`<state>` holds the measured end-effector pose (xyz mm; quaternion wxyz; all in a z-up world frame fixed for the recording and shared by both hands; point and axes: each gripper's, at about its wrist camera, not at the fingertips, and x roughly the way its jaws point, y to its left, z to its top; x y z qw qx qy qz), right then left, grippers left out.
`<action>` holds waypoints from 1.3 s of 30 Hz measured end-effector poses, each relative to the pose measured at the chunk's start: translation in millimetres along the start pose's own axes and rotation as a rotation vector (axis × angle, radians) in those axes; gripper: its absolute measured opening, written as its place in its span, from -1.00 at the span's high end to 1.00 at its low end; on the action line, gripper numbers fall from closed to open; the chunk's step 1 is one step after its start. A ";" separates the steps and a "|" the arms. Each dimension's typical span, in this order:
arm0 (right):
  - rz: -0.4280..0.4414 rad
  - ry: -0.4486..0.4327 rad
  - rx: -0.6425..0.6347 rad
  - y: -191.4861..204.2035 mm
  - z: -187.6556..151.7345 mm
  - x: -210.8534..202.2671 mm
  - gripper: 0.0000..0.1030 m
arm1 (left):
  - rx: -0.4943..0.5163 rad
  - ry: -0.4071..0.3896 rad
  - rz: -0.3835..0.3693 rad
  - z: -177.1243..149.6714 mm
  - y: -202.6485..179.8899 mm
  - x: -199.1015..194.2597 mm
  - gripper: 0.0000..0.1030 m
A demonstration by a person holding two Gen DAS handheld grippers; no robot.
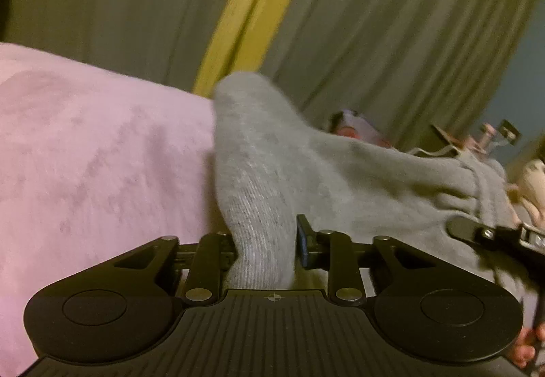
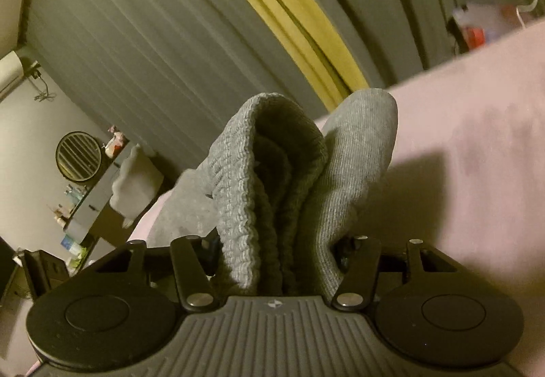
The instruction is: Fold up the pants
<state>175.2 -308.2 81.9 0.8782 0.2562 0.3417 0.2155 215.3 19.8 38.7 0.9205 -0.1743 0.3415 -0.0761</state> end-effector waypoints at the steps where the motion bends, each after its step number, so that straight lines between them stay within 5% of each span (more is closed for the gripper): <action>1: -0.074 -0.003 -0.011 2.3 8.0 2.1 -0.44 | -0.009 0.006 0.052 3.3 0.5 2.8 -0.08; 2: -0.175 0.003 -0.034 5.1 15.4 4.7 -0.72 | 0.001 0.007 0.129 5.4 -0.3 4.6 -0.14; 5: -0.407 -0.022 -0.140 18.1 18.2 5.9 -0.88 | 0.122 -0.007 0.199 -4.9 -6.6 -2.6 -0.54; 7: -0.438 -0.018 -0.215 27.0 9.6 6.3 -0.92 | 0.193 0.007 0.203 -22.4 -11.9 -8.0 -0.74; 11: -0.468 0.082 -0.314 42.2 -16.8 26.0 -0.92 | 0.306 0.101 0.249 -61.7 -16.8 -1.0 -0.76; 17: -0.587 0.211 -0.496 49.9 -55.8 56.3 -0.92 | 0.228 0.116 0.252 -71.1 -4.3 -8.6 -0.76; 34: -0.627 0.157 -0.545 63.9 -63.4 37.0 -0.92 | 0.153 0.054 0.232 -73.7 0.1 -28.1 -0.80; 39: -0.601 0.158 -0.468 51.7 -65.0 27.1 -0.92 | 0.137 0.114 0.256 -78.1 8.0 -17.1 -0.84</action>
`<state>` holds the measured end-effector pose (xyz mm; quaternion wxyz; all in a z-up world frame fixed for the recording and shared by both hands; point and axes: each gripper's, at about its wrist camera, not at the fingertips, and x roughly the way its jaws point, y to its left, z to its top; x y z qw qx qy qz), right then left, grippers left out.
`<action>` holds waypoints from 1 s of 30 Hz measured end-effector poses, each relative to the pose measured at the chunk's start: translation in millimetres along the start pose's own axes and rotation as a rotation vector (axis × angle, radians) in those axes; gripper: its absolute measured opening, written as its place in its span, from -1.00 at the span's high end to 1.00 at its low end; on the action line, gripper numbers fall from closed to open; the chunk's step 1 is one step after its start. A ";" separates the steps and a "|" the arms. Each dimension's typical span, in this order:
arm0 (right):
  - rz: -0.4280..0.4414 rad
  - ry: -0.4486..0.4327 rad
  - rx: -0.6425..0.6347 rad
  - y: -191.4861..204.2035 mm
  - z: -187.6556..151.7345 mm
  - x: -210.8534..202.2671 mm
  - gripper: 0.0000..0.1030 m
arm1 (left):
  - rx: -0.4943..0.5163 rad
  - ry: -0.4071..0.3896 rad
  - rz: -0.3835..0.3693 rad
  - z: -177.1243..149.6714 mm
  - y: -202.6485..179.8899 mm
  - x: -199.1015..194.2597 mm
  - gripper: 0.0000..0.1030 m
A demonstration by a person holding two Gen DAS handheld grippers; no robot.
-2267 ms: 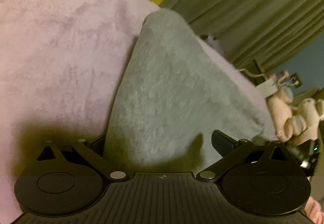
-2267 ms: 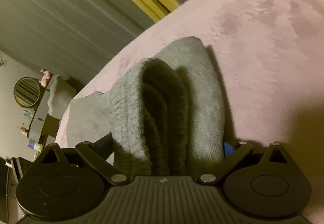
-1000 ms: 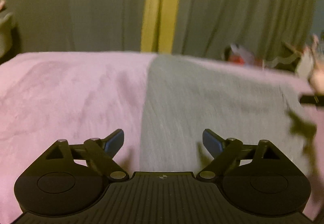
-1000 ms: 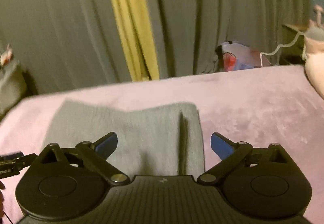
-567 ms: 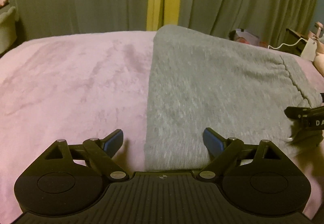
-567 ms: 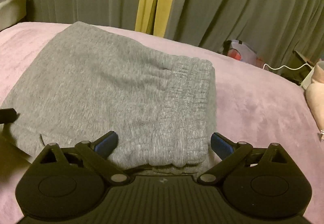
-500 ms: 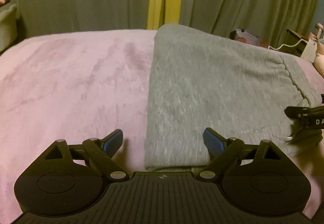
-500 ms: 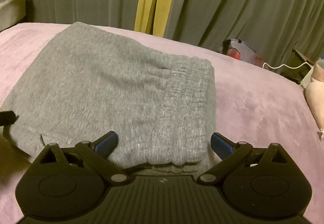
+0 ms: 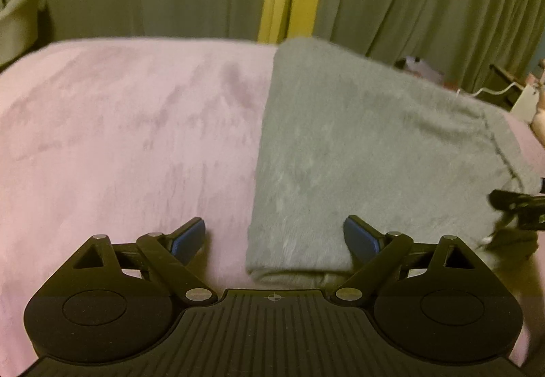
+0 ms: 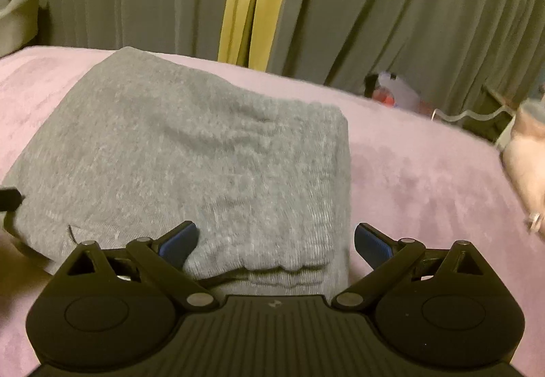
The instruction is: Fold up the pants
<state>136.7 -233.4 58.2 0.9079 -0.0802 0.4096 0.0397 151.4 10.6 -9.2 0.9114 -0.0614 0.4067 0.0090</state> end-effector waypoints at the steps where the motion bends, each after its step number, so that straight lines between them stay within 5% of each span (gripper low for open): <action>1: 0.017 0.006 0.019 -5.0 -2.8 1.9 -0.92 | -0.002 0.011 0.002 -1.5 1.5 2.2 -0.86; 7: 0.125 0.095 0.242 -36.2 -15.4 11.7 -0.92 | -0.013 0.034 0.003 -6.3 4.6 3.2 -0.88; 12: 0.174 0.056 0.277 -45.9 -24.5 -6.8 -0.92 | -0.003 0.010 0.030 -13.5 4.4 -8.9 -0.88; 14: 0.156 0.071 0.285 -49.6 -31.8 -9.1 -0.92 | 0.003 0.034 0.048 -18.7 4.5 -8.9 -0.88; 17: 0.035 0.219 0.291 -47.9 -39.4 6.9 -0.92 | 0.005 0.112 0.082 -25.7 2.0 -1.2 -0.88; 20: 0.037 0.239 0.317 -48.4 -40.8 7.9 -0.92 | 0.063 0.113 0.117 -31.3 -8.7 -3.5 -0.88; 25: 0.067 0.297 0.310 -35.3 -48.7 2.3 -0.92 | 0.107 0.129 0.069 -46.8 -23.3 -16.2 -0.88; 30: 0.033 0.333 0.179 -1.3 -52.5 -6.9 -0.92 | 0.125 0.126 0.073 -52.5 -32.6 -23.9 -0.91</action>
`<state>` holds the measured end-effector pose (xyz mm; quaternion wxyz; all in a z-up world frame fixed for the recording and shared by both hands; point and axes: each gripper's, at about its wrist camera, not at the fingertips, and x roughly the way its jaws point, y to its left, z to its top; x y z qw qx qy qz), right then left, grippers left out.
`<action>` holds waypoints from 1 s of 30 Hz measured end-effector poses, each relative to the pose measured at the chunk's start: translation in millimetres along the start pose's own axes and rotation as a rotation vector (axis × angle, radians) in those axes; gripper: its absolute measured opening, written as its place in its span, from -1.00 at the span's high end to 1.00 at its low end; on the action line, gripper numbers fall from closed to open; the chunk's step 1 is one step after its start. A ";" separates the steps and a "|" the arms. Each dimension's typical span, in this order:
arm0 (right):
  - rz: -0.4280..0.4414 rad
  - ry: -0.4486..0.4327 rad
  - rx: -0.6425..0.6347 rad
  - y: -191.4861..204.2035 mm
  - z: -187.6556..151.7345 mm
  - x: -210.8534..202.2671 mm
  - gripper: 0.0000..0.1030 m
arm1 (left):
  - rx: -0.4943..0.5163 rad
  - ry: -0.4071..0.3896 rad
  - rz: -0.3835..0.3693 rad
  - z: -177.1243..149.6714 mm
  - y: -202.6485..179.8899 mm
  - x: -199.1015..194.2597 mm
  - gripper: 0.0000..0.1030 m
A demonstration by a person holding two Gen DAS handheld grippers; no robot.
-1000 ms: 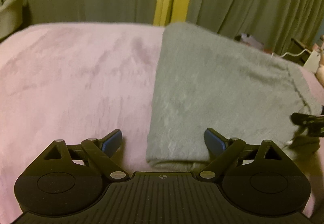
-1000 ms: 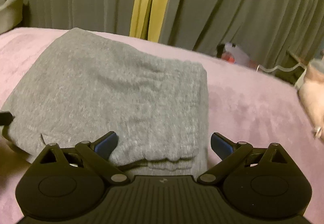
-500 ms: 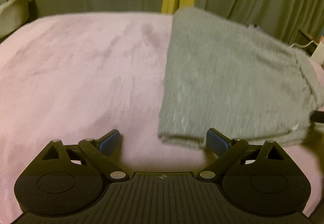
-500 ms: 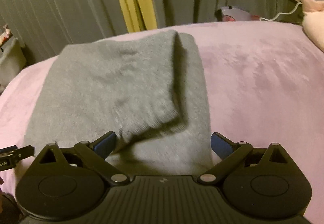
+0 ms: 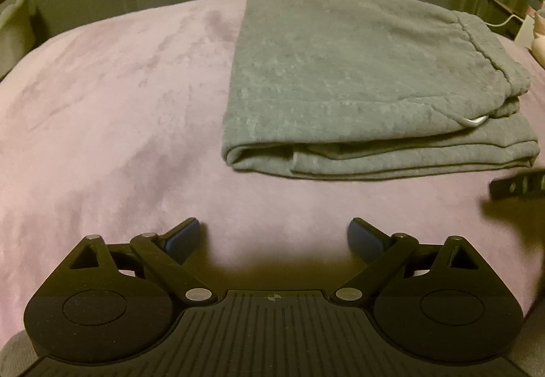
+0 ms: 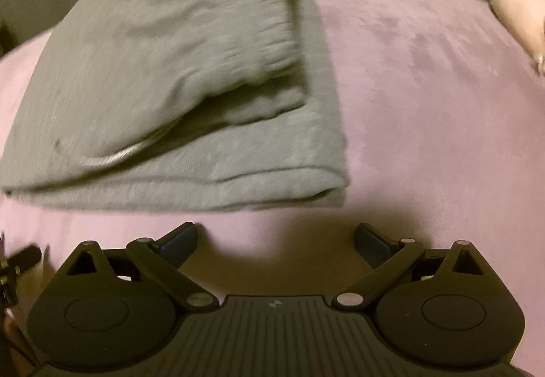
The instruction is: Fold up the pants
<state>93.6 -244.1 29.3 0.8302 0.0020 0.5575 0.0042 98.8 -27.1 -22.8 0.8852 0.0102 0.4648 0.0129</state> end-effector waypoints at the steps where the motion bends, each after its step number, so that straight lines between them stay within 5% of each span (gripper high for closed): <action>1: 0.006 -0.005 -0.021 5.5 -2.8 -2.2 -0.92 | -0.007 0.002 -0.003 -0.3 -0.1 -1.0 -0.92; 9: 0.067 -0.119 -0.063 36.6 -31.0 -29.0 -0.92 | -0.007 0.007 0.002 0.0 -5.9 -4.8 -0.94; 22: 0.074 -0.176 -0.056 41.0 -27.2 -32.0 -0.92 | 0.102 -0.025 0.024 -0.5 -28.4 -27.4 -0.96; 30: 0.046 -0.230 -0.086 46.1 -24.5 -37.7 -0.92 | 0.052 -0.012 0.004 8.5 -25.9 -31.2 -0.98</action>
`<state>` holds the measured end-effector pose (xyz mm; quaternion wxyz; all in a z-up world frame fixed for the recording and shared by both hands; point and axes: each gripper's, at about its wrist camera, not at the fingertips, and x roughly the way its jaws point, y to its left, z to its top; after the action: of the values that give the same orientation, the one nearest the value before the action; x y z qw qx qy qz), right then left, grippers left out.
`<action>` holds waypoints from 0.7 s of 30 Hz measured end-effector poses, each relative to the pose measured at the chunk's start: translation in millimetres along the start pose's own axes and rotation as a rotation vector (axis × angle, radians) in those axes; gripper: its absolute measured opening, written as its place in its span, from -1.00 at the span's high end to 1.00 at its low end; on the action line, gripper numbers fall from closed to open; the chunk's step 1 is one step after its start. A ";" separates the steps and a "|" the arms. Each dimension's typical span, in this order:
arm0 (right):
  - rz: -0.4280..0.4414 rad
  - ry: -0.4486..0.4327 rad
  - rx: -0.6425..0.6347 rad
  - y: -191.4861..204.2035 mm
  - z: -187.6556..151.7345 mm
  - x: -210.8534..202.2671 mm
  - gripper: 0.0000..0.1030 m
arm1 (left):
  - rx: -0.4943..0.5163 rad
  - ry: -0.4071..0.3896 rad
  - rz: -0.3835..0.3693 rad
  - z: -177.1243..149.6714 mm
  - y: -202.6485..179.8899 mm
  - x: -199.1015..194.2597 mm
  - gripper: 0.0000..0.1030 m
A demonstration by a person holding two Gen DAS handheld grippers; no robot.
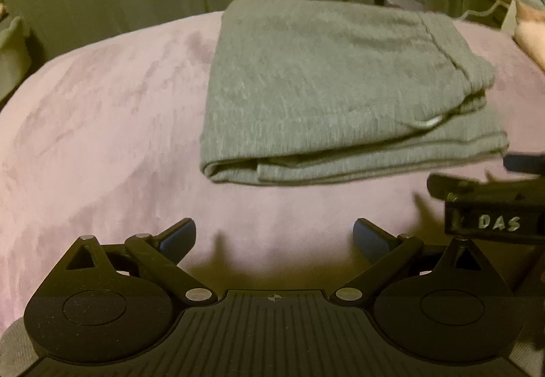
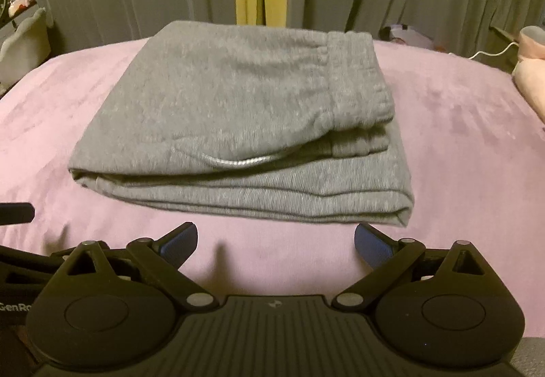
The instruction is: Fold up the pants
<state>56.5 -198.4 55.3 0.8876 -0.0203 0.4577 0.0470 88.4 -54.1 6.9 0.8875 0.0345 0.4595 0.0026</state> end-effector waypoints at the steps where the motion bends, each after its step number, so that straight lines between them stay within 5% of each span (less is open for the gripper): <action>1: -0.016 0.028 -0.011 1.2 1.8 4.2 -0.92 | -0.023 -0.008 -0.012 0.9 3.5 1.4 -0.98; 3: -0.036 0.054 -0.029 4.2 3.5 10.0 -0.92 | -0.065 -0.028 -0.026 2.4 10.3 4.9 -0.98; 9: -0.088 -0.060 -0.081 17.7 5.6 7.8 -0.92 | -0.082 -0.100 0.039 6.2 21.8 19.8 -0.98; 21: -0.102 -0.024 -0.093 19.7 8.6 23.8 -0.92 | -0.057 -0.035 0.035 2.8 20.8 33.5 -0.98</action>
<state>75.2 -176.6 41.1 0.8924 -0.0842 0.4428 0.0232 110.6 -32.3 -17.5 0.8958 0.0174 0.4431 0.0306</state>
